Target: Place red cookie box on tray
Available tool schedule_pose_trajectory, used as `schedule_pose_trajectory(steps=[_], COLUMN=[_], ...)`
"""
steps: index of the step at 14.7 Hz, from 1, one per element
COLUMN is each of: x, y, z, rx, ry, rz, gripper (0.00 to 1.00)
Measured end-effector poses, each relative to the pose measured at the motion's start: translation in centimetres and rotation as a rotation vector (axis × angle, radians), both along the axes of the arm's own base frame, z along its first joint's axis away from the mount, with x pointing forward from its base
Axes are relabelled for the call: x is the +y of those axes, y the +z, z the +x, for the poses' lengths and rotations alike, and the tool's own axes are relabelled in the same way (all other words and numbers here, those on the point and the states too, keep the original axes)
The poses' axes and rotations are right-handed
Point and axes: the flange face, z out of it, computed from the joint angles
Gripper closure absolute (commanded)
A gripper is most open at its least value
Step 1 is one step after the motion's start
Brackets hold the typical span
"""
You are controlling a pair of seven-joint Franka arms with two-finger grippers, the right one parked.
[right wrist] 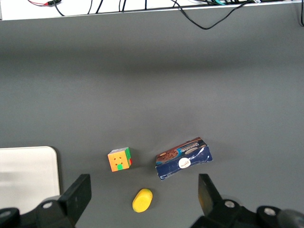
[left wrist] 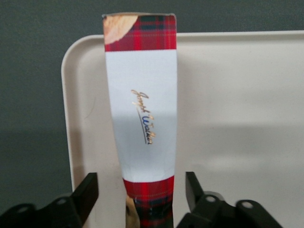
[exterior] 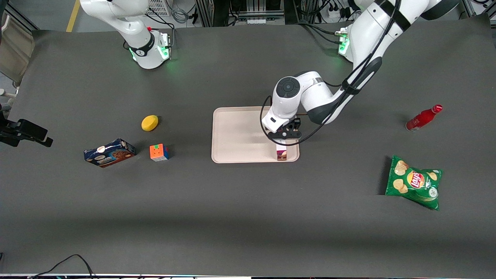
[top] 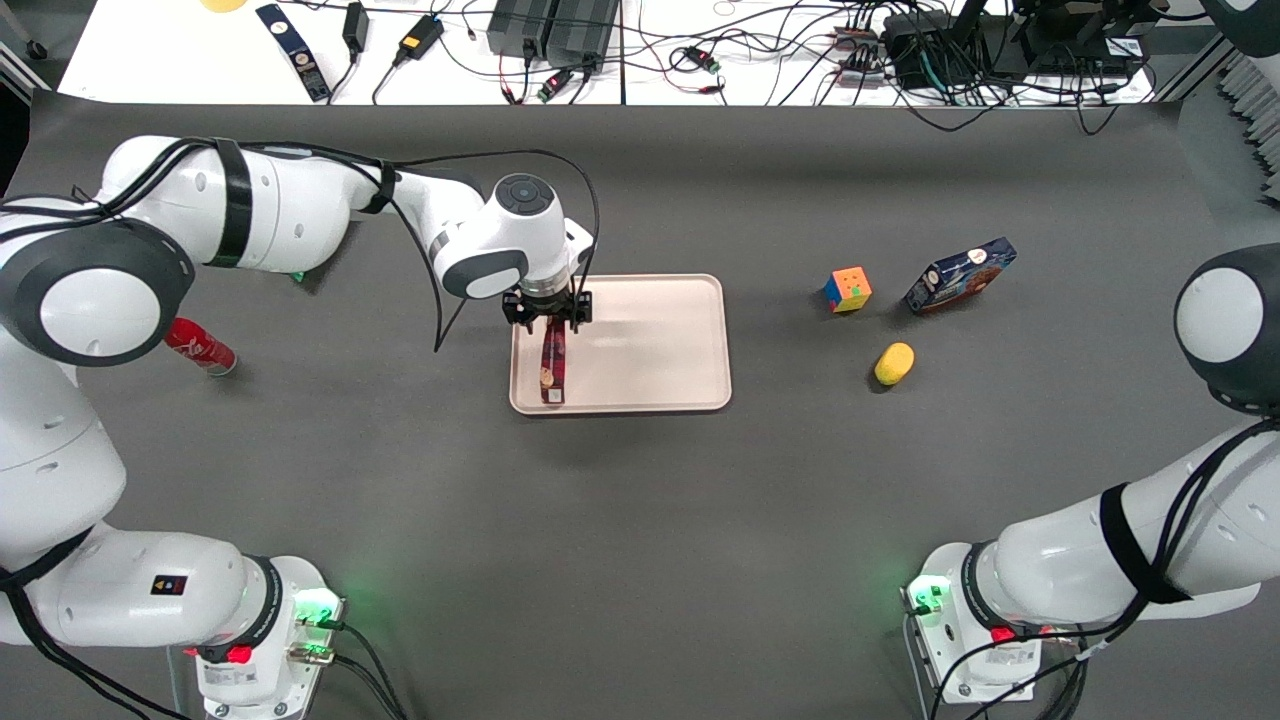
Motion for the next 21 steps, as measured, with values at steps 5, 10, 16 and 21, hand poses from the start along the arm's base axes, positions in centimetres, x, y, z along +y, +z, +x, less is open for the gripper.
schedule_pose_trajectory(steps=[5, 10, 16, 21], x=[0.2, 0.4, 5.6, 18.8], y=[0.1, 3.5, 20.6, 33.3], z=[0.3, 3.0, 7.6, 9.5], rx=[-0.003, -0.038, 0.052, 0.023], ry=[0.005, 0.003, -0.185, -0.196], rz=[-0.002, 0.037, 0.12, 0.141], gripper=[0.0, 0.0, 0.0, 0.0])
